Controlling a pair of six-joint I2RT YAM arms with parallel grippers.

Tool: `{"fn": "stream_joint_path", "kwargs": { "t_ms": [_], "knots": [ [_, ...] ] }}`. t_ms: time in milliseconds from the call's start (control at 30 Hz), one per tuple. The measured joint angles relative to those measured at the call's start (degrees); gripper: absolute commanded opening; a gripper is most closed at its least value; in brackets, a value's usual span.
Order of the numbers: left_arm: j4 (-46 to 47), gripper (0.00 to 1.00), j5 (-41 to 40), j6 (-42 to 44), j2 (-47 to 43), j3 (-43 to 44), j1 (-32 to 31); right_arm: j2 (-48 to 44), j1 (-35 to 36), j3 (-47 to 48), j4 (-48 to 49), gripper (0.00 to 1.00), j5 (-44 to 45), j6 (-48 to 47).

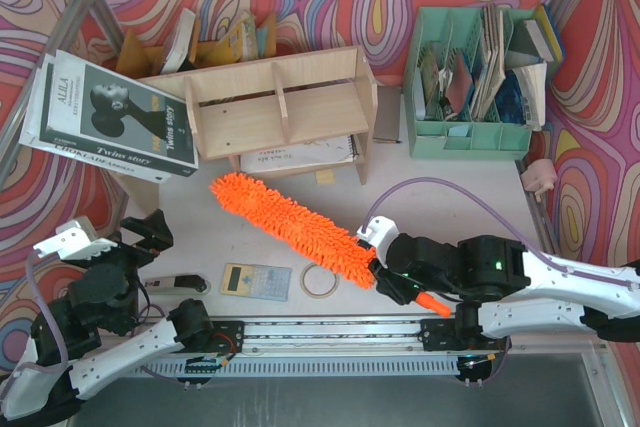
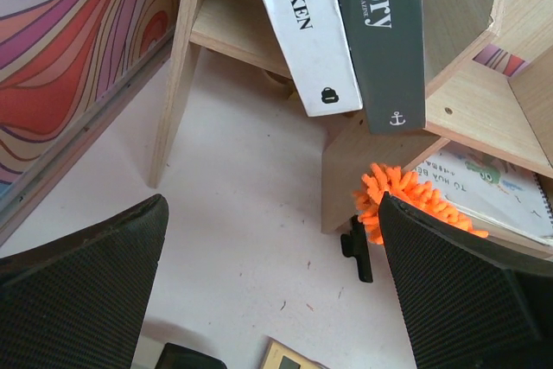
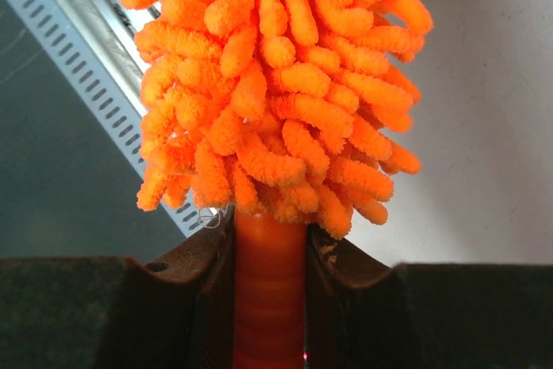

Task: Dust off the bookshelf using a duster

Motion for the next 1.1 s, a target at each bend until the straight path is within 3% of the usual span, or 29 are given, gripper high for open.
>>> {"fn": "stream_joint_path", "kwargs": {
  "t_ms": [333,733,1100],
  "knots": [
    [0.00,0.99,-0.24,0.02,0.00,0.00,-0.02,1.14,0.26,0.92,3.19,0.00,-5.88,-5.03],
    [0.07,0.98,-0.20,0.28,-0.09,0.00,-0.04,11.43,0.26,-7.74,26.67,0.00,-4.90,-15.67],
    [0.11,0.98,-0.22,0.31,-1.97,0.00,-0.04,21.86,0.07,-6.10,42.03,0.00,-3.26,-25.70]
  ]
}}
